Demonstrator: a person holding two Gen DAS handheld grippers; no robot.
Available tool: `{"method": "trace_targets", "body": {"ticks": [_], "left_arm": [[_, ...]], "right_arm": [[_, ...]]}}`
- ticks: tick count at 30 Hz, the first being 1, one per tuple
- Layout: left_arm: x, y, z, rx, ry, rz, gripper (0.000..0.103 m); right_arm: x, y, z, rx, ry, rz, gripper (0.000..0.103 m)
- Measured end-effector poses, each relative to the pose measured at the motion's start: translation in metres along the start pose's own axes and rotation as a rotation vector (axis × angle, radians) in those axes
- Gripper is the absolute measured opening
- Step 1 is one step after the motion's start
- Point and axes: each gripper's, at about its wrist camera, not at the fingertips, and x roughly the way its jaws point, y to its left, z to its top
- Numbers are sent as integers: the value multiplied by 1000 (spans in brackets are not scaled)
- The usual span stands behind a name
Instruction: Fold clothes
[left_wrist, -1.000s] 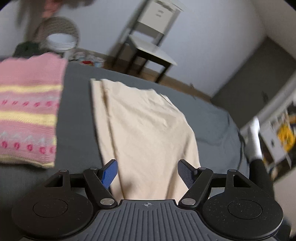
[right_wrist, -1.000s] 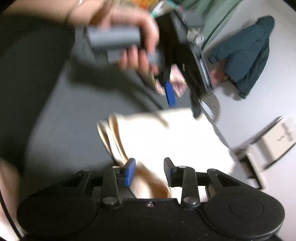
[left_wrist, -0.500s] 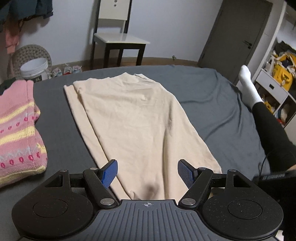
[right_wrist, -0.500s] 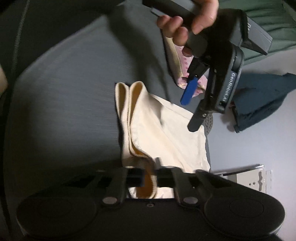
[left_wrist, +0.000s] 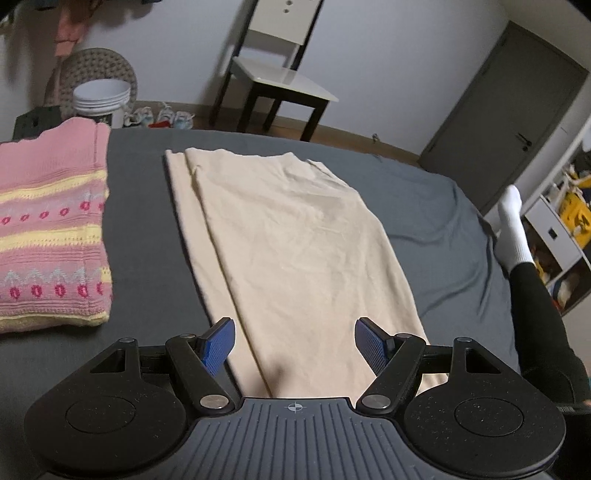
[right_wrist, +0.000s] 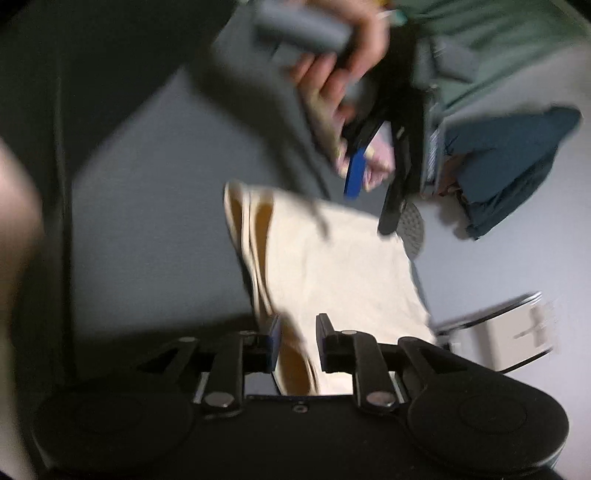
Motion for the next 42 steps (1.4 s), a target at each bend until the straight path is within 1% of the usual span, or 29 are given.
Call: {"method": "trace_targets", "body": {"ticks": [2, 5, 8, 13, 14, 15, 16, 17, 21, 24, 28, 29, 32, 34, 36, 38, 42], "left_arm": [[1, 2, 0, -14, -5, 5, 73], [0, 7, 1, -38, -15, 7, 73], [2, 11, 1, -62, -11, 12, 73], [4, 14, 2, -75, -12, 16, 73], [4, 13, 3, -75, -15, 13, 73], [5, 13, 4, -74, -16, 10, 73], [6, 13, 4, -74, -14, 9, 73], [6, 12, 4, -73, -12, 8, 73], [9, 12, 4, -68, -5, 15, 73], [8, 12, 4, -70, -7, 14, 73], [9, 12, 6, -75, -12, 14, 73], [9, 13, 5, -76, -11, 17, 73], [10, 15, 4, -80, -7, 26, 73], [10, 16, 4, -82, -8, 30, 73], [10, 16, 4, -84, -9, 31, 73], [11, 16, 4, -87, -8, 29, 73], [13, 13, 3, -73, 6, 20, 73]], "right_arm": [[-1, -5, 19, 102, -59, 40, 20], [3, -5, 41, 174, -76, 66, 20], [9, 14, 57, 117, -27, 52, 19], [23, 17, 60, 55, 43, 24, 18], [25, 17, 60, 55, 45, 26, 14], [27, 18, 60, 57, 46, 28, 8], [32, 16, 60, 70, 39, 35, 4], [33, 15, 57, 93, 29, 47, 3], [38, 6, 61, 183, -17, 80, 3], [37, 2, 65, 205, -31, 107, 3], [30, 1, 70, 201, -53, 137, 3], [26, 5, 71, 189, -53, 134, 3], [33, 12, 67, 148, -23, 110, 3], [32, 14, 63, 134, -12, 96, 7], [26, 15, 60, 127, -13, 86, 18], [9, 14, 56, 123, -19, 82, 22], [8, 4, 28, 74, 97, 23, 22]]}}
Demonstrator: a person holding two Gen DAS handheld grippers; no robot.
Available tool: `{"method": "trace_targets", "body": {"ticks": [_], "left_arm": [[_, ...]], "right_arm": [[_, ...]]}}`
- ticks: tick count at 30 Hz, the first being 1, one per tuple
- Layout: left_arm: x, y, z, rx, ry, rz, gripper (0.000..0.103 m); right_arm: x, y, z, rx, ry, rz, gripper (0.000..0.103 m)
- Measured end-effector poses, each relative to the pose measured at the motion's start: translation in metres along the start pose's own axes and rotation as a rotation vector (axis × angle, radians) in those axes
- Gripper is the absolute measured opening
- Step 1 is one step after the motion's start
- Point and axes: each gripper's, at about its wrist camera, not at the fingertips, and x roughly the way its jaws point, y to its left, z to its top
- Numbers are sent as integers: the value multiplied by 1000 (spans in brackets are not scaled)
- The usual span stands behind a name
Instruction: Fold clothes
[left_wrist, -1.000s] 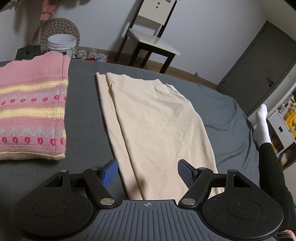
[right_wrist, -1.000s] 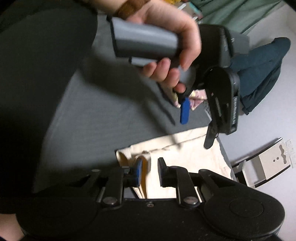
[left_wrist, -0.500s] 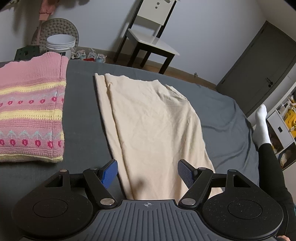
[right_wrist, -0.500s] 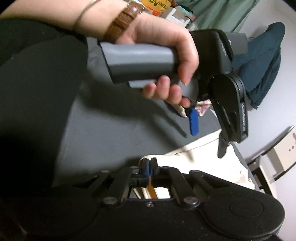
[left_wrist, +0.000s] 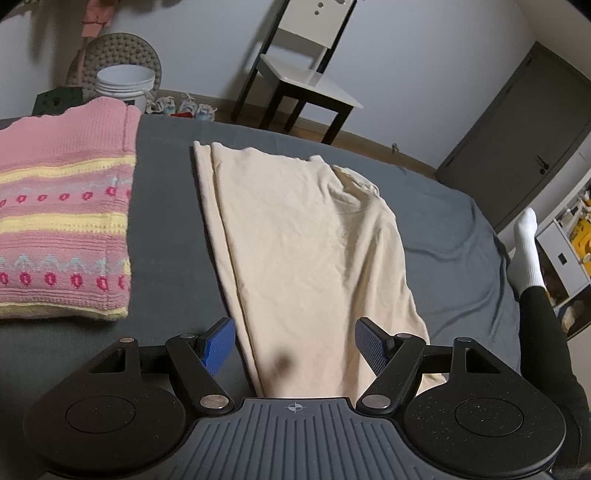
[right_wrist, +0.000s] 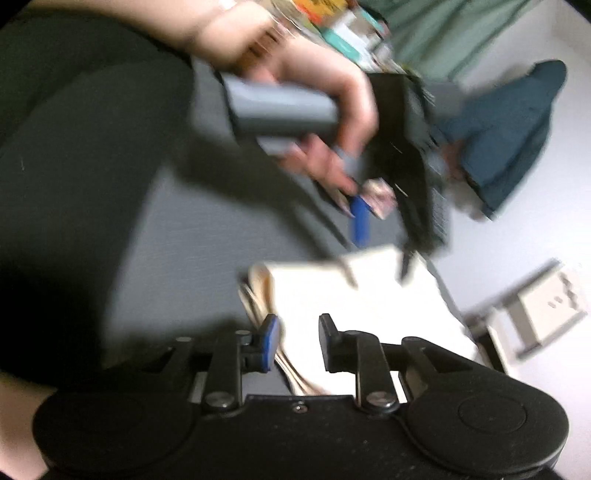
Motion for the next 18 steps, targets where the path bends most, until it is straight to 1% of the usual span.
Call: {"method": "trace_targets", "body": {"ticks": [5, 8, 10, 11, 12, 13, 16, 18], "left_arm": [[8, -10, -3, 52, 52, -22, 73], [11, -20, -7, 105, 91, -53, 73], [12, -25, -9, 138, 97, -52, 73], [11, -26, -9, 148, 97, -41, 73], [12, -27, -9, 154, 96, -24, 73], [13, -27, -9, 154, 96, -4, 73], [13, -23, -10, 121, 92, 32, 73], [13, -22, -10, 99, 79, 48, 73]], "right_arm": [[2, -14, -33, -54, 136, -79, 22], [6, -13, -38, -67, 114, -95, 22], [9, -12, -41, -76, 100, -102, 22], [13, -12, -41, -77, 101, -90, 17], [18, -13, -42, -71, 110, -80, 6], [22, -13, -44, -62, 119, -69, 4], [23, -18, -48, -3, 138, -33, 4], [23, -19, -49, -7, 132, -35, 8]]}}
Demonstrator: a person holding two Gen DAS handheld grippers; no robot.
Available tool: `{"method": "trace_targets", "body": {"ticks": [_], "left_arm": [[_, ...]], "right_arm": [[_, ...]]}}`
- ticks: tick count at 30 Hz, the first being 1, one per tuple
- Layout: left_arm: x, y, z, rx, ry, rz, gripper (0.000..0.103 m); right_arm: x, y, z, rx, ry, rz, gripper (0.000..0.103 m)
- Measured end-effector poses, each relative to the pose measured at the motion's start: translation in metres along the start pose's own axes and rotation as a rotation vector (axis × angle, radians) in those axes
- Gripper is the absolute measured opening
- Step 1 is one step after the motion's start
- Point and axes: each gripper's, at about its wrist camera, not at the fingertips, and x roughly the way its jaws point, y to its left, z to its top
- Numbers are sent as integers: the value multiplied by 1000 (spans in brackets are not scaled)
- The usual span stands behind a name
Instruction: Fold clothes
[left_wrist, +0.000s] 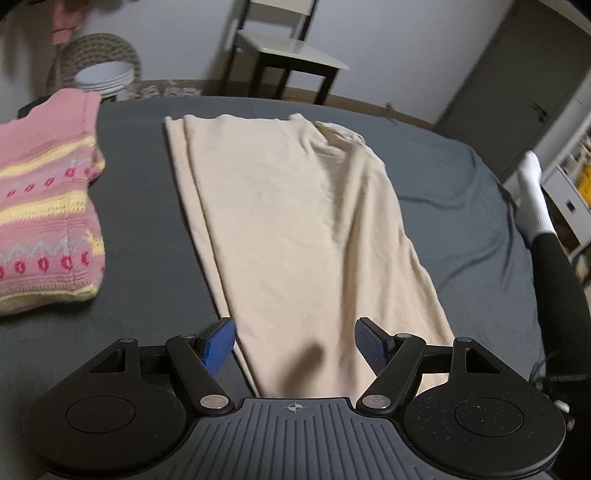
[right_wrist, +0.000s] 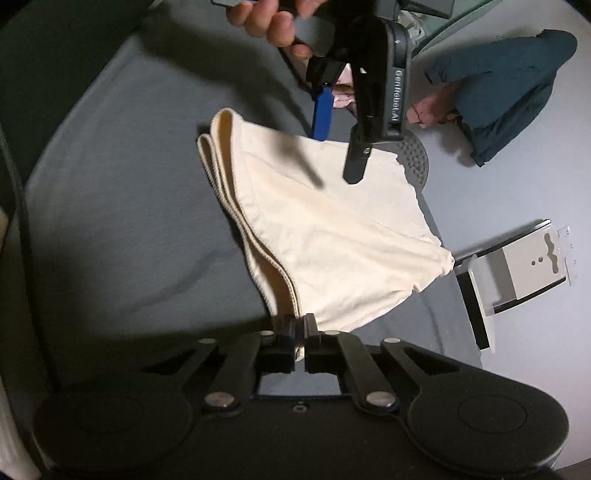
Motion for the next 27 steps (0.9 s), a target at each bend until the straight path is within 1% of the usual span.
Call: {"method": "trace_targets", "body": {"ticks": [1, 2, 3, 4, 6, 7, 8, 9, 12, 13, 15, 17, 20, 22, 24, 26, 27], "left_arm": [[-1, -3, 0, -4, -20, 13, 73], [-2, -6, -1, -5, -41, 28, 73], [-4, -13, -1, 18, -68, 50, 73], [-4, -20, -1, 49, -85, 68, 73], [-4, -33, -2, 107, -116, 99, 72], [-3, -35, -3, 120, -106, 86, 72], [-2, -37, -4, 133, -97, 72, 72], [-1, -38, -5, 145, -87, 59, 72], [3, -44, -8, 183, -58, 18, 72], [4, -46, -9, 196, -49, 5, 72], [7, -50, -10, 221, -30, -22, 73], [9, -54, -12, 246, -11, -50, 72], [12, -59, -15, 281, 18, -90, 73], [13, -55, -16, 262, 36, -118, 73], [13, -53, -18, 265, 28, -141, 73], [11, -52, -19, 271, 23, -156, 73], [10, -51, -20, 274, 21, -164, 73]], "right_arm": [[-3, -2, 1, 4, -8, 1, 11], [-10, -7, 3, 37, -20, 27, 18], [-18, -14, 6, 78, -34, 55, 19], [-28, -27, 10, 159, -64, 88, 19], [-36, -71, 20, 363, -154, 152, 20], [-35, -99, 23, 475, -209, 170, 23], [-32, -127, 25, 581, -256, 177, 28], [-27, -155, 28, 686, -299, 189, 30], [11, -240, 41, 971, -366, 283, 30], [33, -262, 47, 1023, -366, 350, 30], [90, -297, 63, 1070, -297, 455, 30], [152, -317, 84, 1099, -186, 524, 29], [212, -316, 110, 1129, -1, 576, 21], [241, -313, 125, 1113, 84, 545, 21], [255, -299, 137, 1090, 135, 513, 21], [268, -290, 148, 1083, 168, 488, 21], [273, -288, 148, 1089, 170, 485, 21]]}}
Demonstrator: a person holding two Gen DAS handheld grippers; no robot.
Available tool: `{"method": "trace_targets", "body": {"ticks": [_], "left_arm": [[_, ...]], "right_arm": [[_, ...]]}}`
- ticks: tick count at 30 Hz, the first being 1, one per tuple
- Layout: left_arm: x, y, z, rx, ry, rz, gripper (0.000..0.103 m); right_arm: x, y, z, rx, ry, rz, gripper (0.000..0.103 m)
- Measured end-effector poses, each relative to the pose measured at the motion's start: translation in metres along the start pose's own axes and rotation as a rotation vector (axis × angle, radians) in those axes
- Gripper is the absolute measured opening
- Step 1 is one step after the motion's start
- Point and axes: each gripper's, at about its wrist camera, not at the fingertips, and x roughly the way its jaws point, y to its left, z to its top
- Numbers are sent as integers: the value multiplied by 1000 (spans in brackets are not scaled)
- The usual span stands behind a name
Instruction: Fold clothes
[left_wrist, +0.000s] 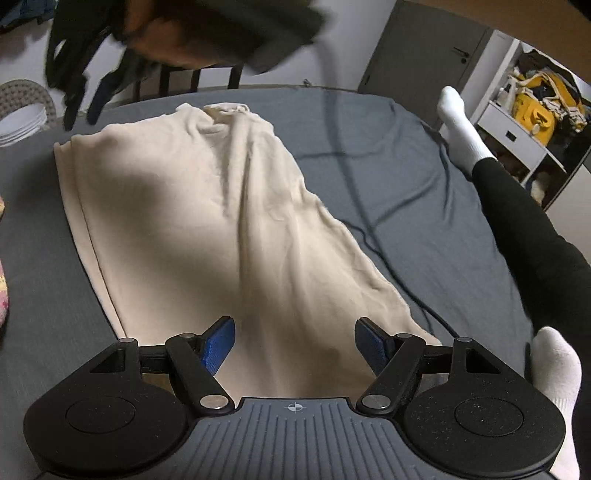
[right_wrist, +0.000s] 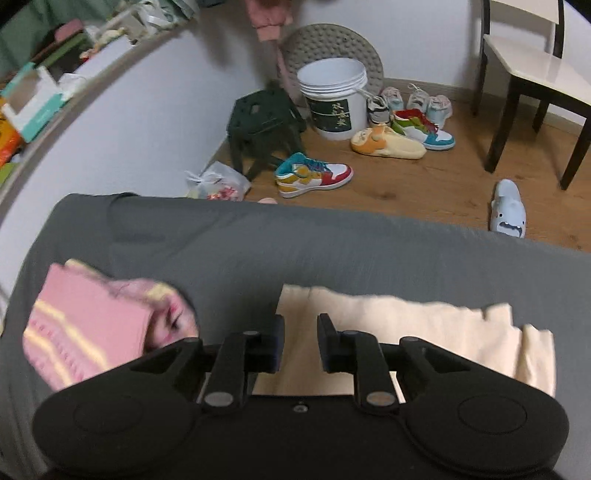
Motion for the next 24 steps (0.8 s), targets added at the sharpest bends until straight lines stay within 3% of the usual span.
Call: {"method": "trace_targets", "body": {"ticks": [5, 10, 16, 24], "left_arm": [[-3, 0, 1, 22, -24, -31, 73], [0, -1, 2, 34, -8, -27, 73], [1, -5, 0, 59, 5, -20, 73], [-1, -9, -3, 84, 31, -40, 72]], "right_arm": [[18, 6, 0, -23, 30, -74, 21], [26, 8, 4, -14, 37, -83, 20], [31, 17, 6, -90, 40, -129, 3], [23, 25, 14, -90, 18, -87, 2]]}}
